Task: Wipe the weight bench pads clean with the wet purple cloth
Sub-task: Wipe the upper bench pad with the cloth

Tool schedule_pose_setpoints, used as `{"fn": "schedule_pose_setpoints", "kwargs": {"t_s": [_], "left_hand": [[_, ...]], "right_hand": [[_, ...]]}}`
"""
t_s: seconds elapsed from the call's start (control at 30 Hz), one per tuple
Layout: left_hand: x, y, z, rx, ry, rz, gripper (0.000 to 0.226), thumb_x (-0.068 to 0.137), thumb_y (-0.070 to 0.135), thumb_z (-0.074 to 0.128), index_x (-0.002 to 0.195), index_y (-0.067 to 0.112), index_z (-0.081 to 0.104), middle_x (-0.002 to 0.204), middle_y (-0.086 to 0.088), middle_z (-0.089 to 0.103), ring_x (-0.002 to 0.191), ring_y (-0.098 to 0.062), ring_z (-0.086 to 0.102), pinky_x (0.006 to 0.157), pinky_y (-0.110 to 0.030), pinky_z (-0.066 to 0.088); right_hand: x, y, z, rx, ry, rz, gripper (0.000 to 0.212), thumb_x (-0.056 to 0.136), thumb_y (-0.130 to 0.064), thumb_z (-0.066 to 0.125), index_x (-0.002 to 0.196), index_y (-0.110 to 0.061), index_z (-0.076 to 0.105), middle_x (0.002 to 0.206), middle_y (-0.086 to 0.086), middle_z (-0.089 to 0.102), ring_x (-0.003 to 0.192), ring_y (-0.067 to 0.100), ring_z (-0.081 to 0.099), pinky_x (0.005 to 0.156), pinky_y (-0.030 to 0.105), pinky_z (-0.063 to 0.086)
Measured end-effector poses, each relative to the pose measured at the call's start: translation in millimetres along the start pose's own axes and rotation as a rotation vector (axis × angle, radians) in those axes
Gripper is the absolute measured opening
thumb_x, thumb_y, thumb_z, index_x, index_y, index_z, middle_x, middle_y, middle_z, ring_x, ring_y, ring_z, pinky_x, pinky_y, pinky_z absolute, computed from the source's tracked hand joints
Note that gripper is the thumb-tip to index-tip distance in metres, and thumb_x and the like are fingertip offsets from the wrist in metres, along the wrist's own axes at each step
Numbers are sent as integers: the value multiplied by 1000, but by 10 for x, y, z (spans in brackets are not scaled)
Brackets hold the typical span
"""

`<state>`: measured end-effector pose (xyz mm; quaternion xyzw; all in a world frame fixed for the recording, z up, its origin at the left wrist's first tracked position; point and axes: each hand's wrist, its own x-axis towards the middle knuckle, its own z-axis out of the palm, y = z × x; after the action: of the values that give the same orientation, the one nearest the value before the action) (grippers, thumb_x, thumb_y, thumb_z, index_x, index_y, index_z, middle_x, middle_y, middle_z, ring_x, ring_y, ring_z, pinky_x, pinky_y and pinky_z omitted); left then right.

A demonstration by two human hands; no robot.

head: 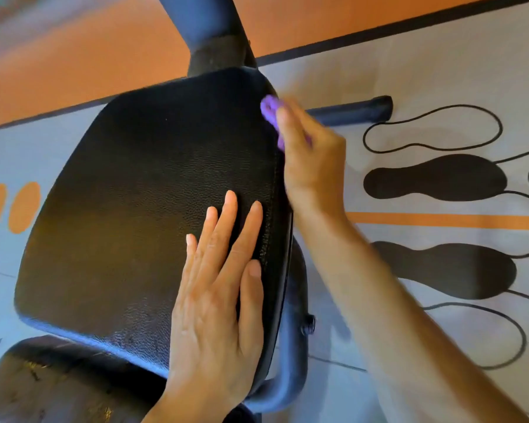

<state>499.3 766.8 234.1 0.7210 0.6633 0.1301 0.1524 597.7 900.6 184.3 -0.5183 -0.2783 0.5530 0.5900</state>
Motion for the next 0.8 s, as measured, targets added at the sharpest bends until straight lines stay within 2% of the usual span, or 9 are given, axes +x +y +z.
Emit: {"fn": "schedule_pose_setpoints", "kwargs": {"t_s": [0.1,0.17,0.23,0.33,0.4,0.5,0.6,0.73,0.8], "left_hand": [[7,3,-5,-12,3,-8,50,103,34,28,151,45,25,163,23,13,153,-4,5,122,-20,-4],[7,5,-6,-13,-1,-5,51,102,33,29,151,43,26,163,21,15,153,-5,6,122,-19,-4],[17,10,-6,-22,13,-7,51,102,32,30,152,40,28,163,19,16,153,-7,8,122,-19,-3],[14,14,4,-26,25,-12,50,102,31,31,152,38,30,163,17,18,153,-8,10,123,-22,0],[16,22,8,-33,29,-11,50,102,30,31,152,36,31,163,16,19,153,-9,10,123,-24,2],[9,23,-8,-37,22,-12,50,102,31,31,152,37,30,163,17,18,153,-9,10,124,-25,1],[9,25,-18,-24,15,-16,50,102,30,32,152,37,30,164,16,18,153,-9,10,124,-24,1],[20,20,-23,-27,6,-12,51,101,29,32,152,34,31,164,14,18,153,-11,11,124,-26,2],[25,17,-15,-33,5,-11,51,101,29,31,152,35,30,164,15,18,153,-11,11,124,-26,2]], "right_hand": [[-51,31,-40,15,-32,-66,27,101,-20,49,124,-18,64,104,-12,71,91,-11,61,78,4,45],[-665,82,-157,116,-49,-59,29,98,-19,52,125,-28,60,115,-16,68,113,-4,60,93,9,45],[-1030,38,-242,121,-41,-144,33,94,-20,54,126,-27,60,126,-9,66,127,5,54,105,17,42],[-238,-3,-35,-89,-46,-94,29,99,-20,52,124,-14,65,103,-13,69,101,-8,62,87,3,43],[388,-59,92,-165,-47,-106,29,101,-18,50,122,-8,66,96,-12,69,88,-6,64,79,5,46],[177,-9,32,-191,-60,-109,30,101,-21,49,126,-10,64,106,3,73,94,3,65,85,18,54],[-453,6,-206,-124,-135,-179,31,101,-17,49,131,-18,59,118,-8,69,109,-6,61,88,6,44],[458,-151,137,-298,-141,-198,26,100,-21,51,112,-8,71,90,-5,72,80,2,61,73,9,45],[997,-189,280,-273,-143,-146,26,100,-22,52,113,-13,72,103,-5,74,89,3,61,86,19,51]]}}
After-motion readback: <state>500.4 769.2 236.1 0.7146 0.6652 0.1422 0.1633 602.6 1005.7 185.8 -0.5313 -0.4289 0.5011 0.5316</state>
